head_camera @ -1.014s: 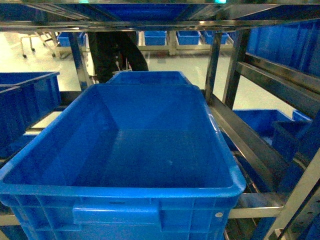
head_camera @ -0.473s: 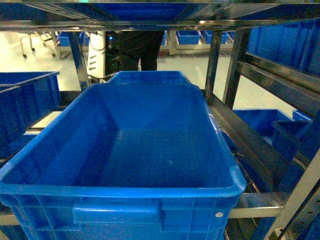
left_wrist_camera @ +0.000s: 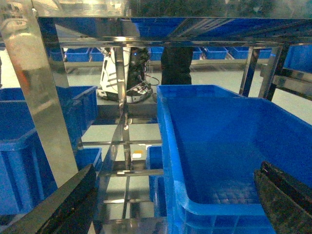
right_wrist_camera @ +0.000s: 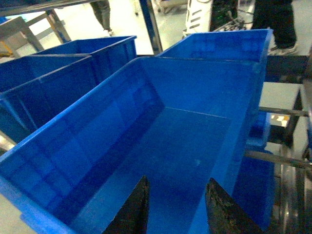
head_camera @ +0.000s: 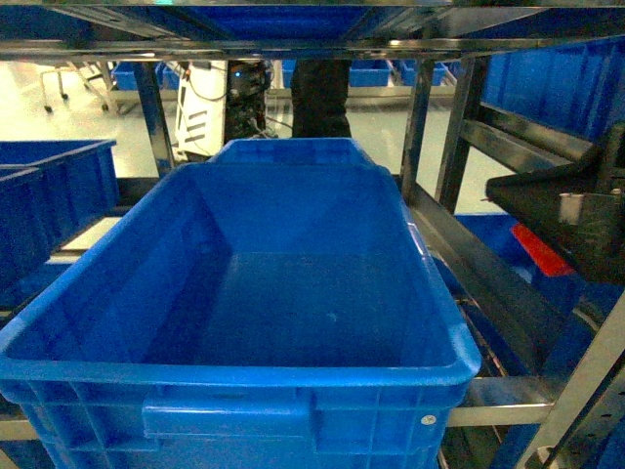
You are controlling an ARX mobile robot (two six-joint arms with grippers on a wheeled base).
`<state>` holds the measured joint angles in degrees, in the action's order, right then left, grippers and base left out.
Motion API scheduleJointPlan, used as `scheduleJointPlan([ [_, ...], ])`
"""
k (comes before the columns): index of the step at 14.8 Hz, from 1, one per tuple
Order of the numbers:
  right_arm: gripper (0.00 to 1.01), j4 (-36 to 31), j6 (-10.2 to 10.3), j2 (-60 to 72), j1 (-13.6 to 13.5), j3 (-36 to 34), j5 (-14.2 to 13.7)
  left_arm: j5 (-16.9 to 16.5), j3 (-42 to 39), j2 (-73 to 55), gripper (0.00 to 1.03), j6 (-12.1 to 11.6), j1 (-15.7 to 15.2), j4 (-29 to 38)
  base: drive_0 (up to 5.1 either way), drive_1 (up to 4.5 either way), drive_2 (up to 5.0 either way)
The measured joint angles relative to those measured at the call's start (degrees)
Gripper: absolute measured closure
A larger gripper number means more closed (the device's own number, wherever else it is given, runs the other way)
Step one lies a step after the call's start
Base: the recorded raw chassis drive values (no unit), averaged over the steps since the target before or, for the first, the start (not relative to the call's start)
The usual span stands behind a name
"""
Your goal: Pick red block from blue box to shelf
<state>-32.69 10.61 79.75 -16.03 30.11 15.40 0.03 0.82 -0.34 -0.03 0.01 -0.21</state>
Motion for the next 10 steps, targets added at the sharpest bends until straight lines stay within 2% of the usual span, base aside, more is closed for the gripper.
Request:
scheduleJointPlan([
  [2, 0.73, -3.41, 1.18, 4.83, -2.4, 1.01, 0.98, 0.02, 0.0, 0.0, 0.05, 0.0, 0.0, 0.0, 0.0, 0.0, 0.0],
  [4, 0.73, -6.67, 1.16, 10.36, -4.76, 3.32, 1.36, 0.02, 0.0, 0.0, 0.05, 0.0, 0.0, 0.0, 0.0, 0.0, 0.0],
  [5, 0.73, -8.5, 0.63, 15.12, -5.84, 6.6, 1.86, 0.0, 0.0, 0.0, 0.05, 0.0, 0.0, 0.0, 0.0, 0.0, 0.0],
  [6, 0.73, -8.68, -0.5, 18.49, -7.93, 9.07, 3.54, 0.02, 0.0, 0.0, 0.05, 0.0, 0.0, 0.0, 0.0, 0.0, 0.0],
  [10, 0.73, -10.91, -2.84, 21.9, -11.13, 9.77, 3.02, 0.0, 0.0, 0.0, 0.05, 0.0, 0.0, 0.0, 0.0, 0.0, 0.0],
])
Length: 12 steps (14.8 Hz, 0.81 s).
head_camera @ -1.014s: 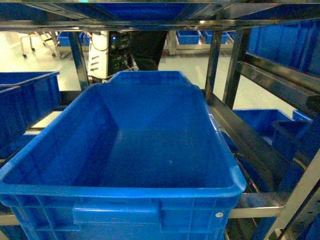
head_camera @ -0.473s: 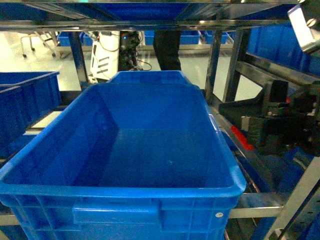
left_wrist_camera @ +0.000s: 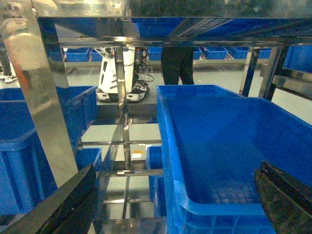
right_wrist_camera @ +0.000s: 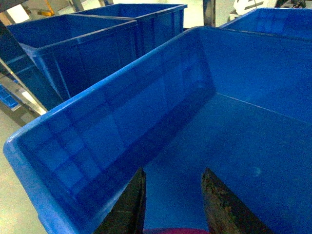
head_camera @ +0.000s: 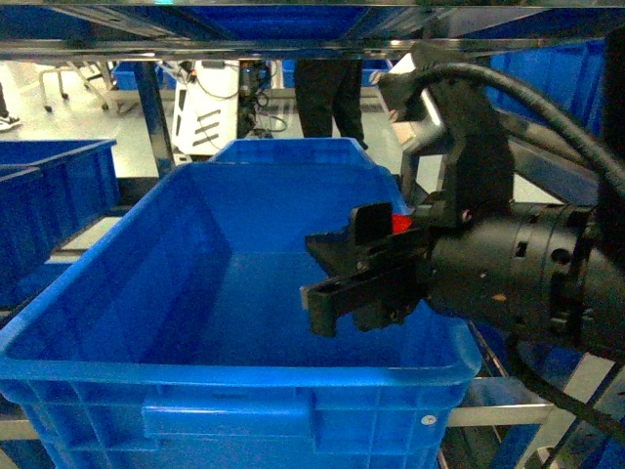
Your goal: Pick red block from blue box to shelf
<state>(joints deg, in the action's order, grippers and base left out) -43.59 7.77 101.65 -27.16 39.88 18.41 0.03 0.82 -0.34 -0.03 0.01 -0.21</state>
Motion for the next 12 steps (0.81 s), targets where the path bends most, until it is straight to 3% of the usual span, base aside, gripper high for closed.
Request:
scheduleJointPlan([
  [5, 0.73, -1.36, 0.48, 3.8, -0.55, 2.82, -2.84, 0.0, 0.0, 0.0, 0.05, 0.0, 0.0, 0.0, 0.0, 0.0, 0.0],
  [12, 0.73, 0.98, -0.66, 7.85, 0.7, 8.63, -6.36, 0.02, 0.0, 0.0, 0.05, 0.0, 0.0, 0.0, 0.0, 0.0, 0.0],
])
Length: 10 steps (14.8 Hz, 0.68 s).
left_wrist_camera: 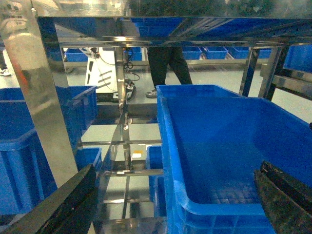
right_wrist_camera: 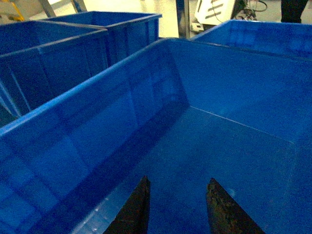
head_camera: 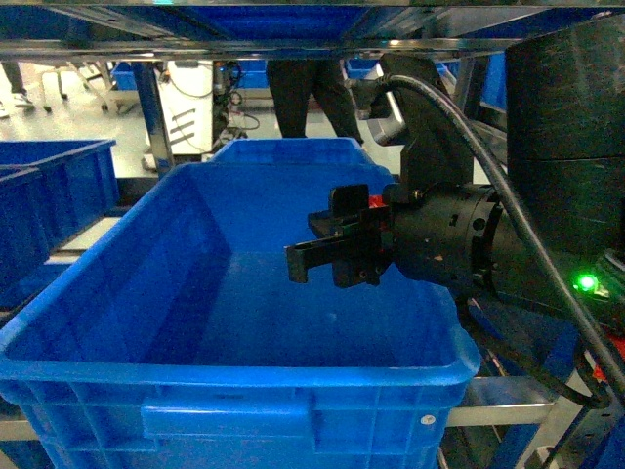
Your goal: Pick red block from blue box to shelf
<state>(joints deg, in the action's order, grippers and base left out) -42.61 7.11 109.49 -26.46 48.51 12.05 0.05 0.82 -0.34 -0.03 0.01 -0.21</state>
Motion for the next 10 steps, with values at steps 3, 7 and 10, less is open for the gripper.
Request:
scheduleJointPlan([
  [3, 0.73, 0.59, -0.74, 2.58, 0.33, 1.53, -1.38, 0.0, 0.0, 0.0, 0.05, 0.0, 0.0, 0.0, 0.0, 0.0, 0.0],
  [7, 0.52, -2.43, -1.4, 2.89, 0.2, 1.64, -3.37, 0.0, 0.0, 0.0, 0.05, 0.0, 0.0, 0.0, 0.0, 0.0, 0.0],
  [10, 0.16, -2.36, -1.84, 2.86, 0.2, 1.64, -3.52, -0.02, 0.0, 0.0, 0.05, 0.0, 0.0, 0.0, 0.0, 0.0, 0.0],
])
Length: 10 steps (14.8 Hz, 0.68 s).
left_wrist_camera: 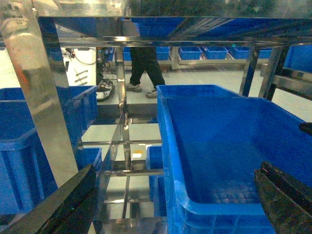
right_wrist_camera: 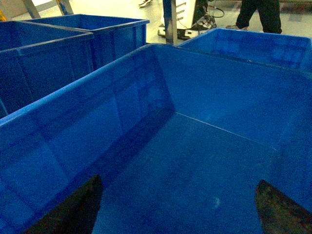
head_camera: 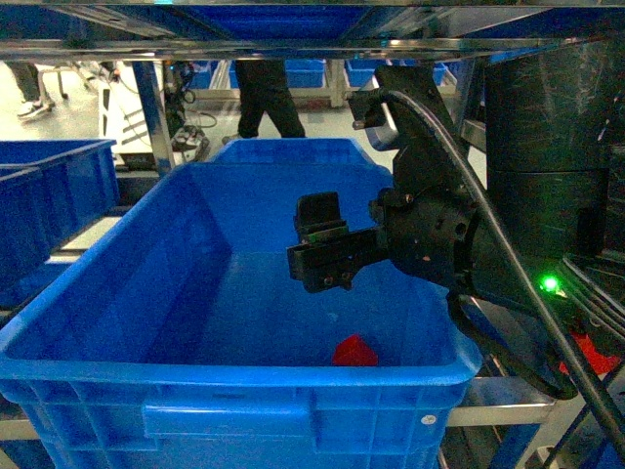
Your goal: Pick red block from blue box to shelf
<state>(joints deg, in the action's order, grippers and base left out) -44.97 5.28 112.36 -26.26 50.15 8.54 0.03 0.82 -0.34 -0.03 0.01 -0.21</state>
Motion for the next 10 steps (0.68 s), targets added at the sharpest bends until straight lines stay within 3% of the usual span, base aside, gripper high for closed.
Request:
scheduleJointPlan([
  [1, 0.05, -0.02, 0.0, -0.07, 0.0, -0.02, 0.0, 0.02, 0.0, 0.0, 0.05, 0.0, 0.0, 0.0, 0.0, 0.0, 0.0],
  [2, 0.02, 0.04, 0.0, -0.68, 0.02, -0.28, -0.02, 0.02, 0.0, 0.0, 0.05, 0.0, 0.0, 0.0, 0.0, 0.0, 0.0],
  [7, 0.03, 0.87, 0.59, -7.21, 1.25, -3.56, 1.05, 0.02, 0.0, 0.0, 0.05, 0.0, 0.0, 0.0, 0.0, 0.0, 0.0],
  [10, 0.03, 2.56, 2.6, -8.66, 3.48, -4.76, 2.51, 0.02, 0.0, 0.0, 0.05, 0.0, 0.0, 0.0, 0.0, 0.0, 0.0],
])
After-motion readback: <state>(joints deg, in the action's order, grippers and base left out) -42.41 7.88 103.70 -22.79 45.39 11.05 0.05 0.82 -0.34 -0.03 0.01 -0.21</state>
